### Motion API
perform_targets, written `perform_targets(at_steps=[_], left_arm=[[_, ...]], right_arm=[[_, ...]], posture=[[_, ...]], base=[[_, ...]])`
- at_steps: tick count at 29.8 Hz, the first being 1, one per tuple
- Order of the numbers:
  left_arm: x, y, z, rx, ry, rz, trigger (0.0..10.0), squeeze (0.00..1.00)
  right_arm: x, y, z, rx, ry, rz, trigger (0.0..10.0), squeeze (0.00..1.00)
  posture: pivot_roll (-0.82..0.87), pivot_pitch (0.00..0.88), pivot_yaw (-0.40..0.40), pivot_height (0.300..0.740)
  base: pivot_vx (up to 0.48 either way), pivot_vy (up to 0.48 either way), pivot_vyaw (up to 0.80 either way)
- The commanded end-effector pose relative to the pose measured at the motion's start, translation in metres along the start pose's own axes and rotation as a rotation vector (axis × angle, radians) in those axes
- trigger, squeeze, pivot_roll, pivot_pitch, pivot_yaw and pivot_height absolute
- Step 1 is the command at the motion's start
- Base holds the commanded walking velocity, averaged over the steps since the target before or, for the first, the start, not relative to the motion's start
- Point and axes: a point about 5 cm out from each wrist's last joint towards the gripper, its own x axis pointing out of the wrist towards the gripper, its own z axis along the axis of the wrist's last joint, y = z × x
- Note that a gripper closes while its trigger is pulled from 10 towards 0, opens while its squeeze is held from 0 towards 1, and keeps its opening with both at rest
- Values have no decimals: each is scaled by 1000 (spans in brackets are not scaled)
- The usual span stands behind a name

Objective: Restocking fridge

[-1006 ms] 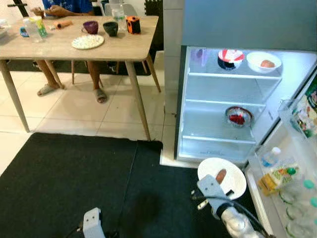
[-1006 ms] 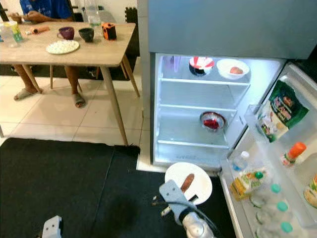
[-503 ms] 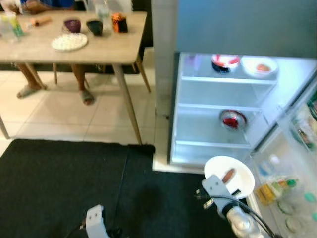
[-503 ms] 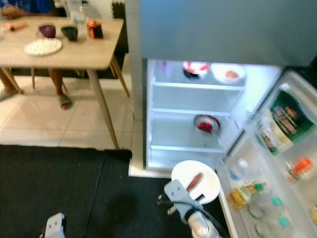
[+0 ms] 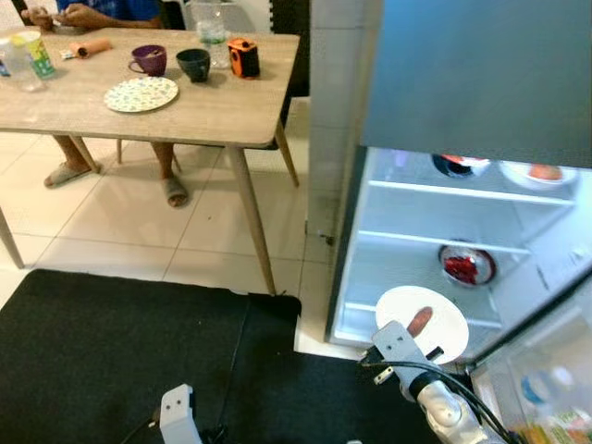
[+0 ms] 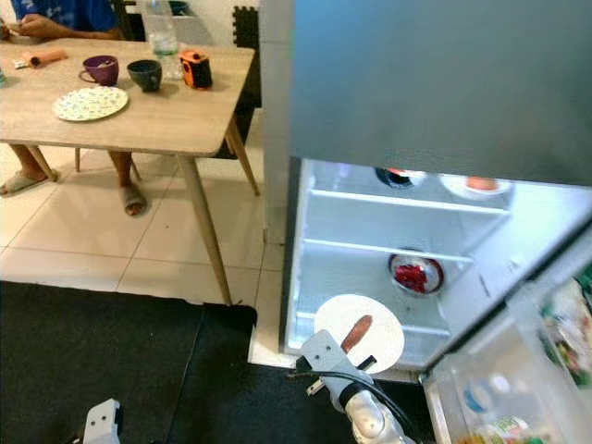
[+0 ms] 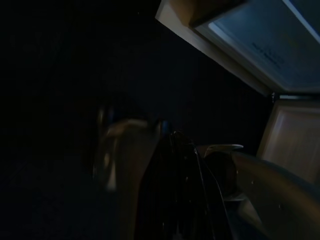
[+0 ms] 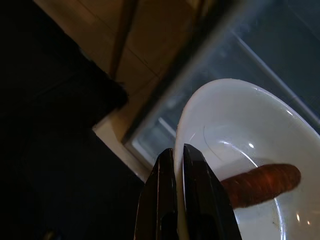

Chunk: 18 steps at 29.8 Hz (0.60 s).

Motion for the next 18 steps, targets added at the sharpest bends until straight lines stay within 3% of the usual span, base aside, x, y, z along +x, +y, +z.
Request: perform_targets(at_steps=[1,5,10,18], left_arm=[[-2,4,-4,6,24,26,10000,0],[-2,6,-4,36,43,65,10000,0],[-1,1,-8,41,62,8,10000,0],[-3,0,-14,60,95,-14,10000,0]], right_arm=[[-1,4,-1,6,5,10,10000,0],[-1,4,-1,6,4,10,10000,0],[0,3,0,5,2,9,10000,0],[1,2,1,6,-3,3,10000,0]], posture=[[-95,133,-5,740],[-94,131,-8,740],[-94,131,-8,740],[-96,133,-6,740]], base=[[0,0,0],[0,0,0],[0,0,0],[60,-416,0]])
